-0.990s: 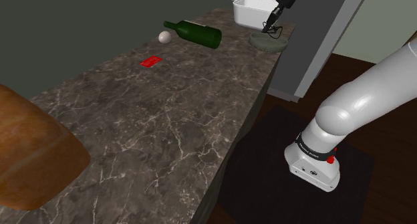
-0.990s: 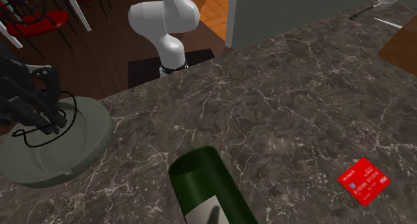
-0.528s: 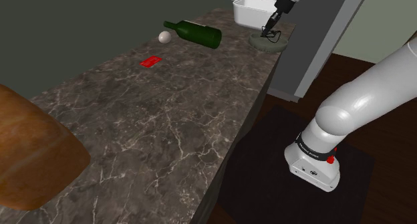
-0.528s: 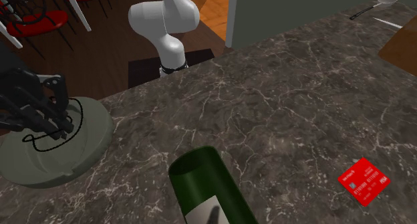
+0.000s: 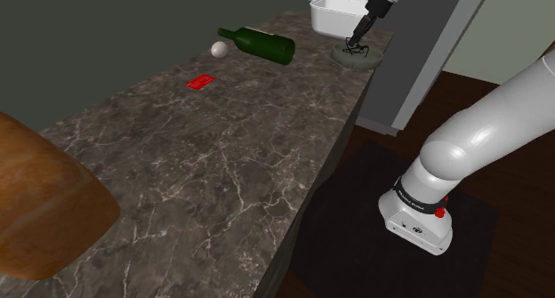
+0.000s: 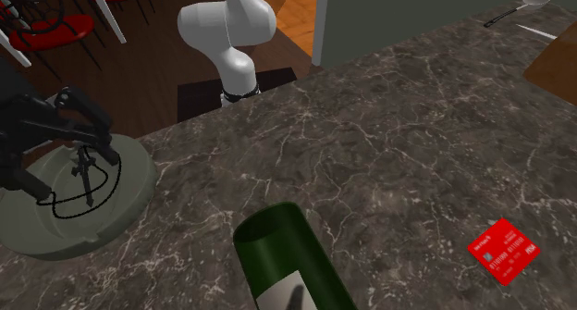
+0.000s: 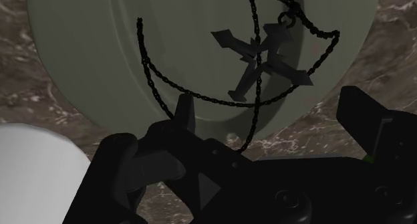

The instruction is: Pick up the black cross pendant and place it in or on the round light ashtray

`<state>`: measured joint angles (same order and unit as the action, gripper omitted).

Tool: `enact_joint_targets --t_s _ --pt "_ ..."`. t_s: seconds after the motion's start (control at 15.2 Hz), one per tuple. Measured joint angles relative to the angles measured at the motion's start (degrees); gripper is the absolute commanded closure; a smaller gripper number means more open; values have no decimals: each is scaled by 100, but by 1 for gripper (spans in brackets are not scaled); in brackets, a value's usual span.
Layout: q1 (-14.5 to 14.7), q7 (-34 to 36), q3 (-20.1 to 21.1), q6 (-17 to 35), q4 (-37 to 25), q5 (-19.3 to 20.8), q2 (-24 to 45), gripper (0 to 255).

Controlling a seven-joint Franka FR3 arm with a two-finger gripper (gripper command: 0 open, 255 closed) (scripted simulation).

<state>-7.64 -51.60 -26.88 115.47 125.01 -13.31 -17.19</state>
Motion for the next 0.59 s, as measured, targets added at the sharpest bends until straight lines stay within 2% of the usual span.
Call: enact_joint_targets --t_s 0.13,0.33,0.59 --pt "-12 11 -7 -89 -72 21 -21 0" --pt "-65 50 -47 -544 -434 109 -119 0" --pt "-80 85 -46 -696 -543 141 -163 0"
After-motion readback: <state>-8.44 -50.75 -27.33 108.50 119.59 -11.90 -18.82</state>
